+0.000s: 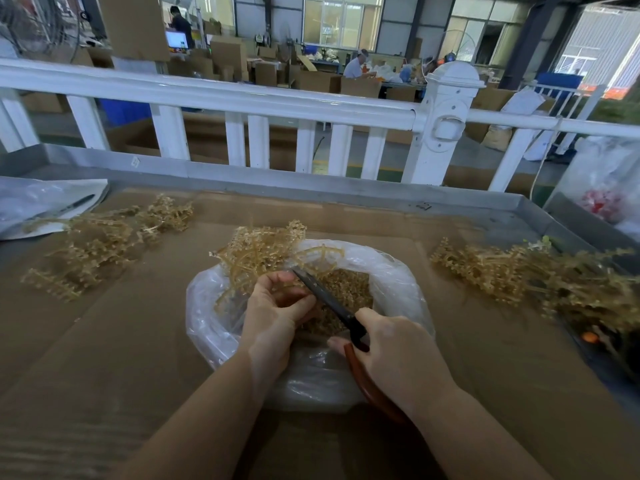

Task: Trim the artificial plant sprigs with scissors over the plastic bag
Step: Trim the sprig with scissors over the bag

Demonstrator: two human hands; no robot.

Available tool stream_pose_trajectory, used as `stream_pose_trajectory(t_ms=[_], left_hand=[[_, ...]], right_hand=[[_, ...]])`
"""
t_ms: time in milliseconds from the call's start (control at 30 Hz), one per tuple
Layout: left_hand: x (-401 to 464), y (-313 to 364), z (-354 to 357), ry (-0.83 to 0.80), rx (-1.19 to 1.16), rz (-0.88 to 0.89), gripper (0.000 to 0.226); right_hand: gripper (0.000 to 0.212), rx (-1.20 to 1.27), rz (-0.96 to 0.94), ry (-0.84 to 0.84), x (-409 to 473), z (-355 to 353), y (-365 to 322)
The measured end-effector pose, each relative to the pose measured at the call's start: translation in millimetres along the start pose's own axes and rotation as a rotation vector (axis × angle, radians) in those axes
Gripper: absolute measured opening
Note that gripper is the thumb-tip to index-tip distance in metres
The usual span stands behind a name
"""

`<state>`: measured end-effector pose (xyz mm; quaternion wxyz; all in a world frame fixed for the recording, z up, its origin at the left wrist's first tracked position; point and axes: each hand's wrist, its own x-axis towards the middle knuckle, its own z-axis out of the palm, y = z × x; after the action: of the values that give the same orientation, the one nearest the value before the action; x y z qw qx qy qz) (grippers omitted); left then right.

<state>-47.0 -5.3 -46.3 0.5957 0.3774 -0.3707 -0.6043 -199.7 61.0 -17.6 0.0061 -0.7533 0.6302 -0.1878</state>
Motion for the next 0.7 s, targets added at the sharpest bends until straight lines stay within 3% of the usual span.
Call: stream_pose_trajectory(t_ms=[267, 433, 700], left_hand=[[-1, 6, 1, 0.027, -0.045, -0.053, 0.035], [-2, 12, 2, 0.007, -0.078, -0.049, 0.014], [5, 15, 3, 0.143, 0.09, 0.075, 0.033]], right_hand=[[0.041, 0.175, 0.1, -0.014, -2, -5, -2], [0.041, 0.272, 0.093, 0.018, -4, -11, -5], [0.039, 0.361, 0.089, -0.003, -9, -17, -11]])
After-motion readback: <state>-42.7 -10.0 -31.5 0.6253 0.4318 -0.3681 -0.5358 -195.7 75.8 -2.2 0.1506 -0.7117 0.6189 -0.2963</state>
